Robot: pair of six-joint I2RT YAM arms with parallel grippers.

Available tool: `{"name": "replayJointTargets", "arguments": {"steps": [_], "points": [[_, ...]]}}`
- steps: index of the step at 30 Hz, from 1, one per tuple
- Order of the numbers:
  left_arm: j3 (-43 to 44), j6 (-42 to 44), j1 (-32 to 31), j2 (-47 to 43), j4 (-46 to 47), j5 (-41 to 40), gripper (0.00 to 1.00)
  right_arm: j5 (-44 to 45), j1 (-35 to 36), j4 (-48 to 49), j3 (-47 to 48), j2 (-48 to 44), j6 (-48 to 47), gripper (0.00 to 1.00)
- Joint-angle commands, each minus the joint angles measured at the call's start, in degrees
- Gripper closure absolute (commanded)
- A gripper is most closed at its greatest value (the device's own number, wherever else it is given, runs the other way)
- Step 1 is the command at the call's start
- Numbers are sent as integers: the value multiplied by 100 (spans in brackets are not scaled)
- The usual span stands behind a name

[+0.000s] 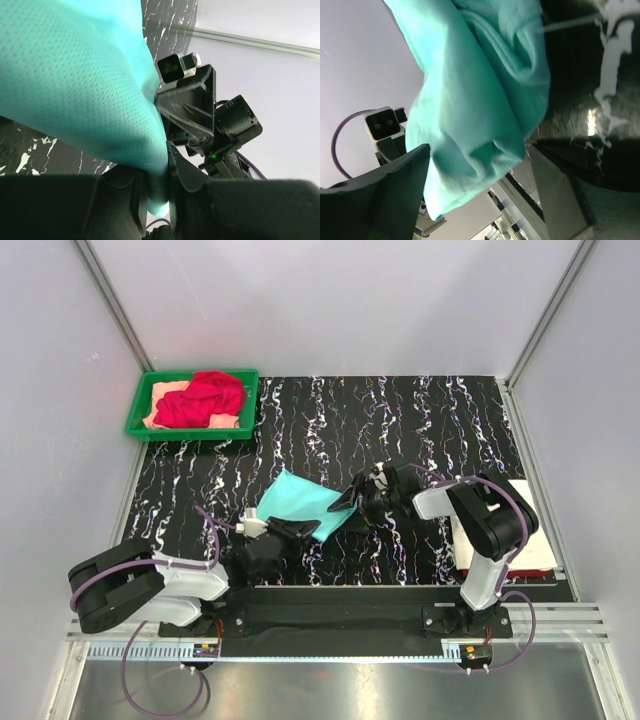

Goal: Fold and stack the t-shirts
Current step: Neatly place the folded tshirt to the corner

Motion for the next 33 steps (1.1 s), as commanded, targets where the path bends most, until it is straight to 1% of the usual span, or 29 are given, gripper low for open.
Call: {"name": "replayJointTargets", "arguments": {"steps": [1, 2, 4, 6, 7, 10, 12, 15, 17, 18, 20, 21, 23, 24, 25, 26, 27, 28, 29, 30, 32, 33], "points": [[49, 99, 22, -149, 20, 87, 79, 487, -44, 944, -89, 327, 625, 18], [50, 107, 22, -141, 2, 87, 79, 540, -53, 1051, -107, 363, 697, 21], [41, 99, 40, -150, 11, 96, 79, 663, -79, 1087, -116, 381, 794, 31], [41, 116, 57, -150, -7, 131, 80, 839, -114, 1104, -151, 337, 864, 33], [23, 116, 57, -141, -15, 140, 80, 996, -140, 965, -168, 285, 865, 36], [6, 99, 66, -150, 2, 158, 80, 1182, -193, 858, -230, 171, 882, 38], [-21, 90, 66, -158, 20, 166, 80, 1314, -211, 823, -256, 144, 865, 42], [-65, 64, 66, -176, 29, 184, 80, 1358, -211, 762, -142, 275, 698, 47], [-65, 63, 66, -193, 20, 202, 80, 1428, -211, 831, -90, 407, 593, 48], [-65, 72, 66, -202, 29, 219, 80, 1463, -202, 841, -81, 433, 566, 54], [-56, 90, 66, -211, 29, 237, 80, 1542, -211, 946, -37, 504, 452, 62], [-47, 116, 66, -220, 11, 272, 80, 1569, -202, 981, -11, 513, 417, 74], [-38, 125, 75, -246, -24, 377, 79, 1630, -202, 929, 121, 522, 171, 91], [-30, 134, 84, -264, -137, 430, 77, 1674, -211, 842, 174, 504, 83, 97], [-21, 134, 84, -377, -225, 482, 69, 1796, -202, 528, 279, 365, -109, 100], [14, 108, 84, -474, -409, 613, 56, 1885, -202, 316, 341, 259, -224, 100], [75, 107, 92, -623, -1063, 693, 36, 1999, -202, 70, 411, 6, -338, 100], [285, 160, 92, -790, -1531, 755, 29, 2261, -211, -585, 551, -136, -505, 100], [417, 221, 92, -1157, -2040, 842, 22, 2455, -211, -931, 631, -303, -611, 100], [532, 526, 101, -1326, -2829, 852, 15, 2666, -211, -1230, 701, -609, -708, 100], [910, 931, 171, -1642, -3519, 965, 14, 3281, -211, -2047, 912, -857, -919, 100], [1041, 1377, 293, -1844, -4070, 1045, 14, 3492, -220, -2321, 1017, -971, -989, 100]]}}
